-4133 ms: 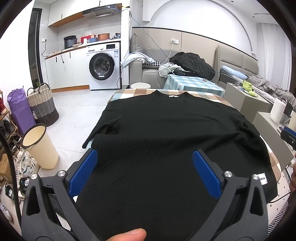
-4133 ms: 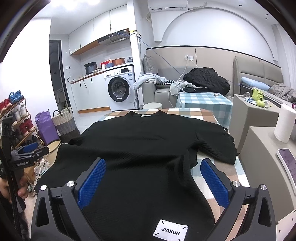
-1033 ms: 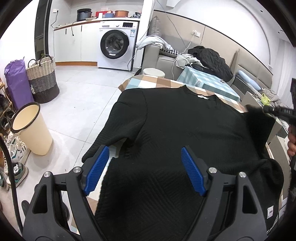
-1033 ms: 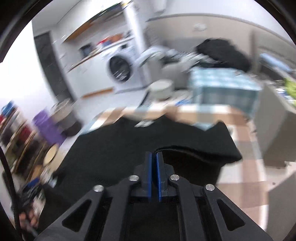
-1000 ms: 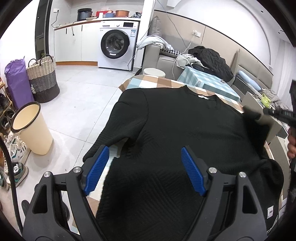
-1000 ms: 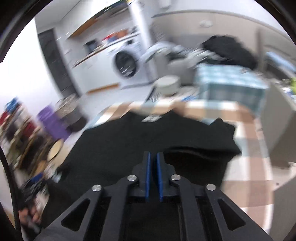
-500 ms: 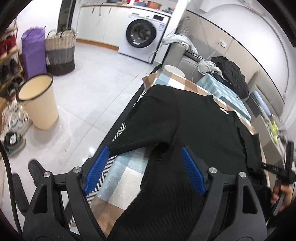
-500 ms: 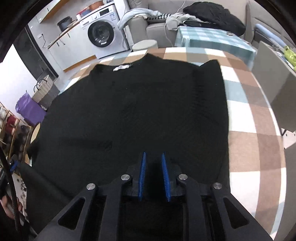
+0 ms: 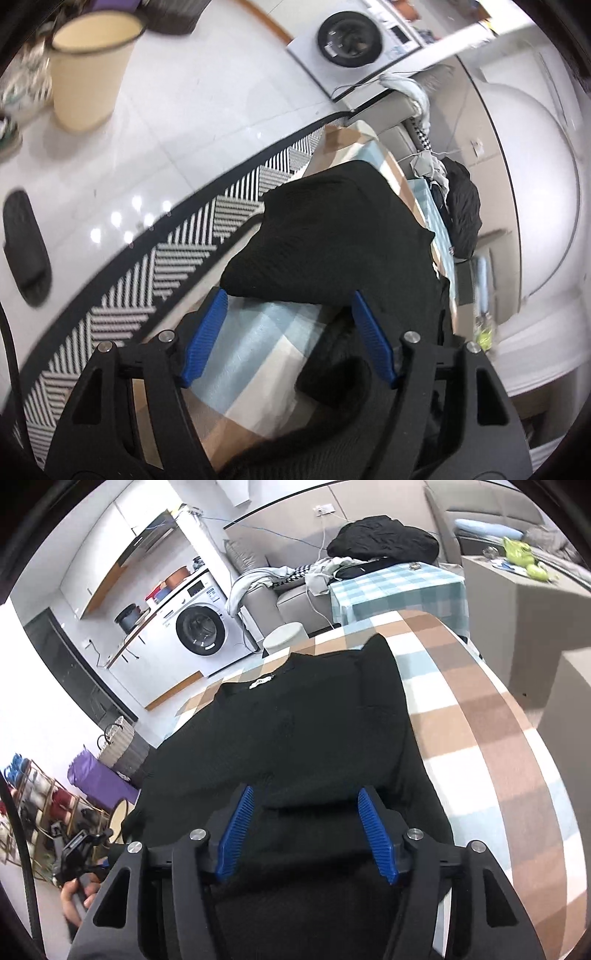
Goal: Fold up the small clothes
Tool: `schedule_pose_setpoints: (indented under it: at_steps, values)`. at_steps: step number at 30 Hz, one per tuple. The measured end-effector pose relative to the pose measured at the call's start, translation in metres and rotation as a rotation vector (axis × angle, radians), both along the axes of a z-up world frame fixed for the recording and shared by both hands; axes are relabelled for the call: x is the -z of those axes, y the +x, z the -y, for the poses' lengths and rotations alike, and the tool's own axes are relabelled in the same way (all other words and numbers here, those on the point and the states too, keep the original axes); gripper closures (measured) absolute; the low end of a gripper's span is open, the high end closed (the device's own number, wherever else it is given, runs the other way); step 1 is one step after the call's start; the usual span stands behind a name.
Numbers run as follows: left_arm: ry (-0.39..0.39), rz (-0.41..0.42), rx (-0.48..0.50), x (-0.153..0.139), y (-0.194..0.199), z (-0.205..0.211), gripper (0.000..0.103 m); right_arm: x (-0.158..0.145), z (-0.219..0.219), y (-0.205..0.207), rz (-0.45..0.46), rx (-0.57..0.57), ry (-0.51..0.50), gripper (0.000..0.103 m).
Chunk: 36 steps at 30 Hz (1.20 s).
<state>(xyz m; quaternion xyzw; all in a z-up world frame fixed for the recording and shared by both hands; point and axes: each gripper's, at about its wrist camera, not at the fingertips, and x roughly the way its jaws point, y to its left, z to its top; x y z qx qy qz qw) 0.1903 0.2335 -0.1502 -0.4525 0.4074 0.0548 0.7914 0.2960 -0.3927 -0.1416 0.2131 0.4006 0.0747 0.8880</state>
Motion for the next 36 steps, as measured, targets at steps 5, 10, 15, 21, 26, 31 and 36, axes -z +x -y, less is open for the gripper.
schedule_pose_setpoints:
  at_steps: [5,10,15,21,26,31,36]
  values:
    - [-0.14,-0.026,-0.016,0.034,0.015,-0.013,0.035,0.01,0.002,-0.006,-0.022,0.02,0.028,0.043]
    - [-0.17,-0.036,-0.052,0.049,0.04,-0.016,0.045,0.018,0.009,-0.009,-0.037,0.052,0.041,0.043]
    - [-0.144,-0.035,-0.1,0.058,0.049,-0.024,0.083,0.02,0.013,-0.014,-0.036,0.065,0.046,0.043]
    - [0.049,0.038,-0.099,0.01,0.052,-0.007,0.099,0.019,0.018,-0.021,-0.036,0.077,0.053,0.043]
    - [0.301,0.188,0.0,-0.075,0.075,0.047,0.1,0.017,0.023,-0.031,-0.019,0.073,0.07,0.043]
    - [0.438,0.354,0.322,-0.138,0.11,0.162,0.1,0.018,0.033,-0.04,-0.018,0.084,0.083,0.043]
    - [0.393,0.287,0.619,-0.117,0.127,0.247,0.075,0.018,0.048,-0.052,-0.026,0.112,0.088,0.043]
